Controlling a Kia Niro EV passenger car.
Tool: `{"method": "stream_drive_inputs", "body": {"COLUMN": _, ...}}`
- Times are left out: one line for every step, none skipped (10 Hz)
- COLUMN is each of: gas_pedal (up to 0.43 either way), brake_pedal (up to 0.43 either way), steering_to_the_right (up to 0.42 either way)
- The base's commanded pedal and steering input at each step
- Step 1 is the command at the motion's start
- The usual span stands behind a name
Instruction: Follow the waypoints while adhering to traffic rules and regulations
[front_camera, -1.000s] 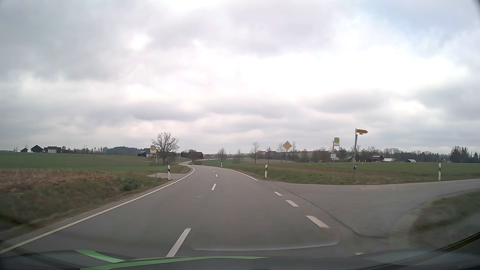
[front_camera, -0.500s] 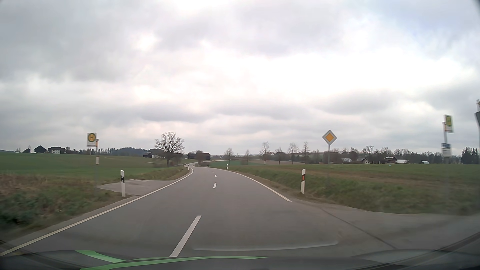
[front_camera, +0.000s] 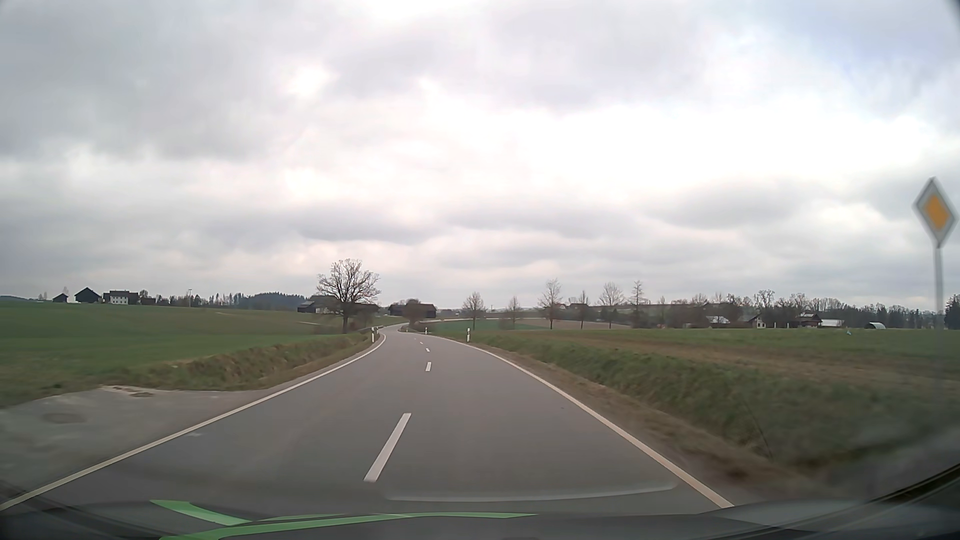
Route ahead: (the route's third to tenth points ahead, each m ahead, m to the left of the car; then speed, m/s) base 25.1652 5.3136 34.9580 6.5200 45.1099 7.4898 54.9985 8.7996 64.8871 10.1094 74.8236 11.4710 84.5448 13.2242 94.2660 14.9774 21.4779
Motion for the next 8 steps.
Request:
{"method": "stream_drive_inputs", "body": {"gas_pedal": 0.197, "brake_pedal": 0.000, "steering_to_the_right": -0.018}}
{"method": "stream_drive_inputs", "body": {"gas_pedal": 0.189, "brake_pedal": 0.000, "steering_to_the_right": -0.018}}
{"method": "stream_drive_inputs", "body": {"gas_pedal": 0.189, "brake_pedal": 0.000, "steering_to_the_right": -0.018}}
{"method": "stream_drive_inputs", "body": {"gas_pedal": 0.189, "brake_pedal": 0.000, "steering_to_the_right": -0.018}}
{"method": "stream_drive_inputs", "body": {"gas_pedal": 0.189, "brake_pedal": 0.000, "steering_to_the_right": -0.018}}
{"method": "stream_drive_inputs", "body": {"gas_pedal": 0.189, "brake_pedal": 0.000, "steering_to_the_right": -0.018}}
{"method": "stream_drive_inputs", "body": {"gas_pedal": 0.189, "brake_pedal": 0.000, "steering_to_the_right": -0.018}}
{"method": "stream_drive_inputs", "body": {"gas_pedal": 0.189, "brake_pedal": 0.000, "steering_to_the_right": -0.018}}
